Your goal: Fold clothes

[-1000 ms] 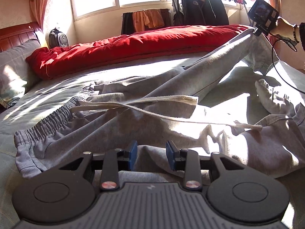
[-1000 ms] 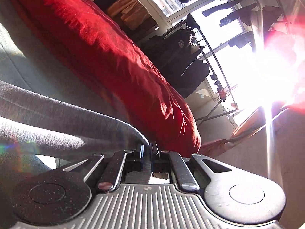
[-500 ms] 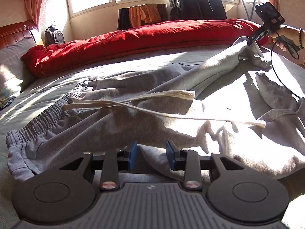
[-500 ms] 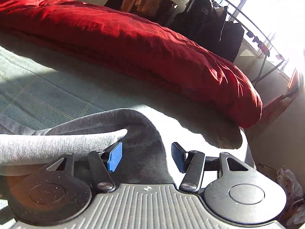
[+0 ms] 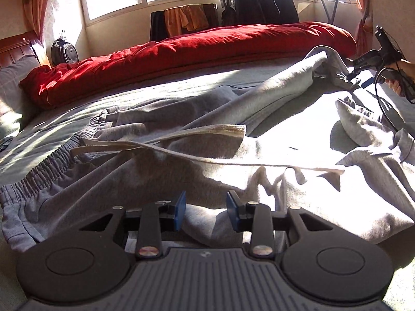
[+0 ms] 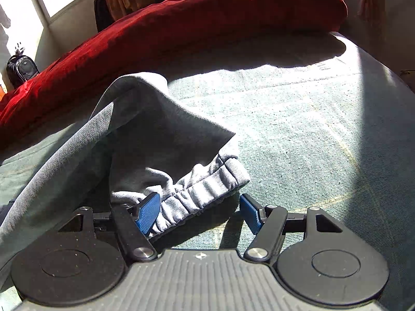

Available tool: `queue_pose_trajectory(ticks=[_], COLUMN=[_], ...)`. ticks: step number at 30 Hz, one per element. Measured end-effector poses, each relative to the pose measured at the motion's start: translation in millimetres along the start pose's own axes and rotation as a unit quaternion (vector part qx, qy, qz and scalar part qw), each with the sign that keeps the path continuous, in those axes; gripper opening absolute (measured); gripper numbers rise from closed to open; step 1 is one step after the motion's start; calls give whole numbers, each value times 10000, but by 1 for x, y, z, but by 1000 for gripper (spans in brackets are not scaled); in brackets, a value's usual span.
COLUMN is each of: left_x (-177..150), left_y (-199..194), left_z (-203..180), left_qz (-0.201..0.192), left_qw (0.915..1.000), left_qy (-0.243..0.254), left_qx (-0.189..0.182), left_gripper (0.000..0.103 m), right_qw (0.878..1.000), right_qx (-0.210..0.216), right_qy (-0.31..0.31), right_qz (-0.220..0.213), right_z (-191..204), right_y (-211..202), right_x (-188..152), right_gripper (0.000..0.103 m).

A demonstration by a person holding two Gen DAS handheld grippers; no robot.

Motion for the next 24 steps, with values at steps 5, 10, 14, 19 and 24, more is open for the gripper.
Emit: queue_pose_trajectory(ticks=[5, 10, 14, 19, 24], left_x=[-1, -1, 0, -2, -3], left_y=[2, 6, 5, 2, 0], left_z=[-1, -3, -4, -2, 0], left_qz=[56, 70, 63, 38, 22], left_qw=[10000, 10000, 10000, 10000, 10000], left_qy=[40, 35, 63, 21, 9], left_qx=[8, -14, -37, -4, 29], left_gripper=[36, 36, 36, 36, 36], right_qw=[9994, 9975, 9951, 9873, 9787], right_qx=[-173, -428, -373, -740, -1197], right_qy=[-70, -250, -622, -966, -962], right_qz=[-277, -500, -674, -1018, -1363], right_z=[14, 36, 51, 47, 19], right_y=[5, 5, -1, -24, -59], right_x=[-5, -5, -5, 14, 44], right_gripper=[77, 75, 34, 15, 14])
Point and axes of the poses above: each gripper's, at about its wrist camera, not at the fingertips, and y roughly the way its jaws point, z to its left, x to its top, the point moved 4 cm from there along y, roughly the way its jaws point, and after that the axes turned 14 degrees about -x, right-handed, at the moved point
